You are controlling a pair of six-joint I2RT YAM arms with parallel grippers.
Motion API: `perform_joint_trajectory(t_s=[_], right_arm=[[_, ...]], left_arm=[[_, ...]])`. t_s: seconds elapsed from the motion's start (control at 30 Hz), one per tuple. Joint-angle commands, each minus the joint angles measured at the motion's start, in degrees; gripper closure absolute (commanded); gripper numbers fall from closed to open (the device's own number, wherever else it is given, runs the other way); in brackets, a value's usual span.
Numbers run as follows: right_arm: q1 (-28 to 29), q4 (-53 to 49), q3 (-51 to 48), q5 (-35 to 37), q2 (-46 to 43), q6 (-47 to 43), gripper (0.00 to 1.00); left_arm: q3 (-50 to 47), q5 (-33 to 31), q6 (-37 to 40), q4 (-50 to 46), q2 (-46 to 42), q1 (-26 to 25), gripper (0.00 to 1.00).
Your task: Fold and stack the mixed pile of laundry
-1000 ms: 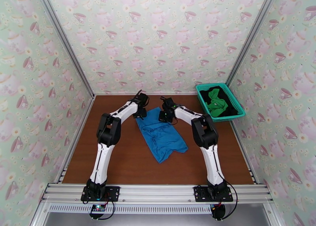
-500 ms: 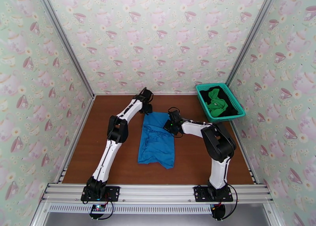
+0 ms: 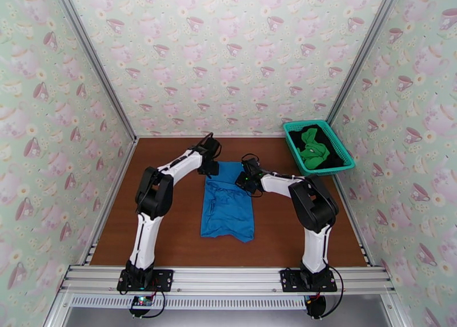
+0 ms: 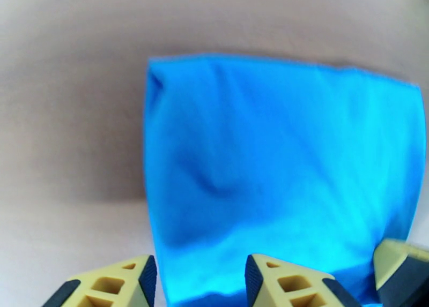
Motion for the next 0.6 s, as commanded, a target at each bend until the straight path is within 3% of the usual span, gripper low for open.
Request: perform_joint_trajectory(t_s=[0.0,0.23,0.4,0.57], right_arm=[[-0.02,-1.65,-2.11,2.52,0.99,0.31,1.00],[-0.07,-2.25,-3.47,0.65,-2.12,-3.03,1.00],[-0.01,-2.77,-6.54,-0.99,-7.82,-7.28,1.00],[0.16,-3.93,-10.55,-8.23,-12.17,-12.29,1.00]], left_arm=[[-5.22,-1.90,0.53,2.25,-2.62,-1.53,0.49],[-15.70,-6.44,-0.75,5.09,-10.96,-4.78,0.51],[-17.84,-9.55,-0.78,3.65,-17.66,-6.01,0.48],[-21.06,-9.94,-1.21,3.59,-22.32,-7.13,0.47]])
